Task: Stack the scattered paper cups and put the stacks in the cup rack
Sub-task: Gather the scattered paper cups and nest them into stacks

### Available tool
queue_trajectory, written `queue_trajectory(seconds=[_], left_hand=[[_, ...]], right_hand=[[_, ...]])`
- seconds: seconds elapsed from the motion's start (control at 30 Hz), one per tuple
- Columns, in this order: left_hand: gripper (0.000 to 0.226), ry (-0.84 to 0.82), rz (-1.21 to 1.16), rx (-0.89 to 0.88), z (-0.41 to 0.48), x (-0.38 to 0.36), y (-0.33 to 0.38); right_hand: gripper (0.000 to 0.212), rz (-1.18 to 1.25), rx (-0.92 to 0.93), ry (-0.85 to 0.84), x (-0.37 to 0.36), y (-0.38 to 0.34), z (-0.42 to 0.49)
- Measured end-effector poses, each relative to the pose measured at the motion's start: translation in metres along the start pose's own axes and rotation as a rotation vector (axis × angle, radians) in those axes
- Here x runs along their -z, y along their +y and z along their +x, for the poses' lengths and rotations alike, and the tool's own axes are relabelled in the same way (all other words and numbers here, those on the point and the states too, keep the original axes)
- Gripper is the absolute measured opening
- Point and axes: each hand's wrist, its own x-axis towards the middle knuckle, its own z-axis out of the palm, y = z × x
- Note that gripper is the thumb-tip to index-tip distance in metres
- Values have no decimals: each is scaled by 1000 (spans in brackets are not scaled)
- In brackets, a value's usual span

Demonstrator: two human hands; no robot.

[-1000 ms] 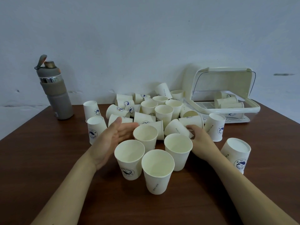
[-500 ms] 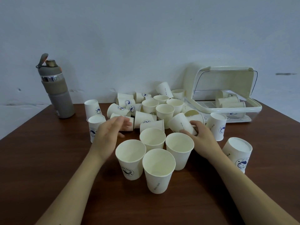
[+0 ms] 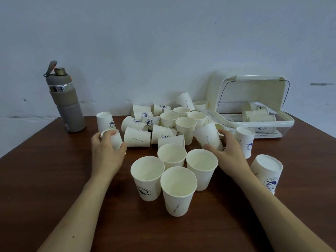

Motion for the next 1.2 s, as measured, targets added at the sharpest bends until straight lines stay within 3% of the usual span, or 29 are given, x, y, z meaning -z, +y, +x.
queue_trajectory(seconds=[0.23, 0.5, 0.67, 0.93, 1.03, 1.2], left_hand=[[31, 116, -51, -34, 5, 4, -2], [45, 269, -371, -91, -1, 17, 22], [50, 16, -794, 72, 0, 16, 29], [20, -266, -1324, 308, -4, 23, 38], [14, -377, -1368, 297, -7, 23, 39], [27, -434, -1324, 276, -9, 18, 43]], right_hand=[[77, 200, 96, 66, 3, -5, -3], [95, 374, 204, 102, 6, -16, -8], [93, 450, 270, 83, 10, -22, -16], [63, 545, 266, 48, 11, -19, -12], [60, 594, 305, -10, 10, -19, -13], [65, 633, 356, -128, 7, -19, -20]])
